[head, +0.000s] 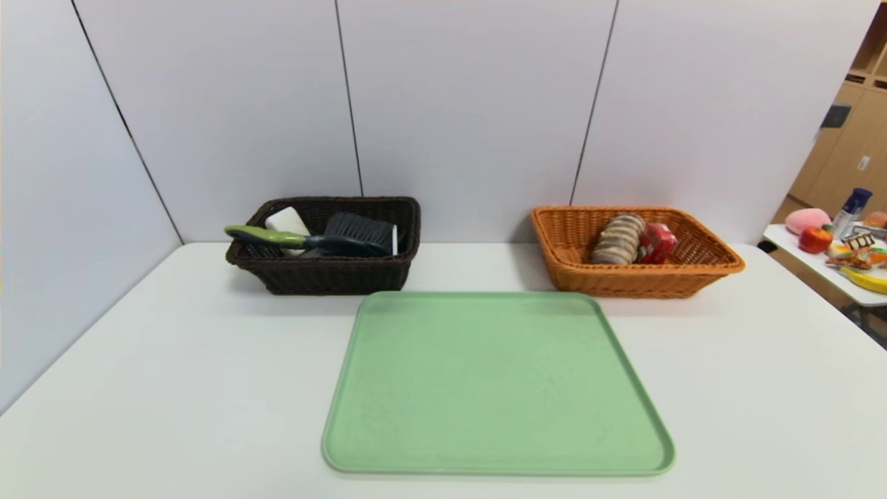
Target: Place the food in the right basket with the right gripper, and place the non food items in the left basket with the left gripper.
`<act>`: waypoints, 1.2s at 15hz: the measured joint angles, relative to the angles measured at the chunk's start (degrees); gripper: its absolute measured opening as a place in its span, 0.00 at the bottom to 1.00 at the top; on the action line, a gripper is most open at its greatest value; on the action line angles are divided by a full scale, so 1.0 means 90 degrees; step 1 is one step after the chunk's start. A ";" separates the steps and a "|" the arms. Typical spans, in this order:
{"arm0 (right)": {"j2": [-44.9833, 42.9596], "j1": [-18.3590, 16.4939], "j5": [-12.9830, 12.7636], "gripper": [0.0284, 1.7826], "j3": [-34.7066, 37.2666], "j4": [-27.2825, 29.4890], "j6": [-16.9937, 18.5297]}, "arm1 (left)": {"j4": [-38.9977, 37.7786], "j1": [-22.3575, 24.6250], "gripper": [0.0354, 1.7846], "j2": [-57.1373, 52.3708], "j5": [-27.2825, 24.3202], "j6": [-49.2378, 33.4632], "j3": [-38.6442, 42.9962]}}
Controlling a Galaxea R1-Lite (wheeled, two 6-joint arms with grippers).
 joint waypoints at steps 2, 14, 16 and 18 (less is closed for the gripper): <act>0.0005 0.0000 -0.0054 0.95 0.0000 -0.0004 0.0154 | -0.0009 0.0000 0.94 -0.0003 0.0180 -0.0423 0.0000; 0.0011 -0.0011 -0.0062 0.95 0.0037 -0.0100 0.0173 | -0.0058 0.0020 0.94 0.0003 0.0219 -0.0559 0.0000; 0.0011 -0.0008 -0.0060 0.95 0.0037 -0.0085 0.0173 | -0.0058 0.0020 0.94 0.0003 0.0219 -0.0559 0.0000; 0.0011 -0.0008 -0.0060 0.95 0.0034 -0.0083 0.0173 | -0.0058 0.0020 0.94 0.0003 0.0219 -0.0562 0.0000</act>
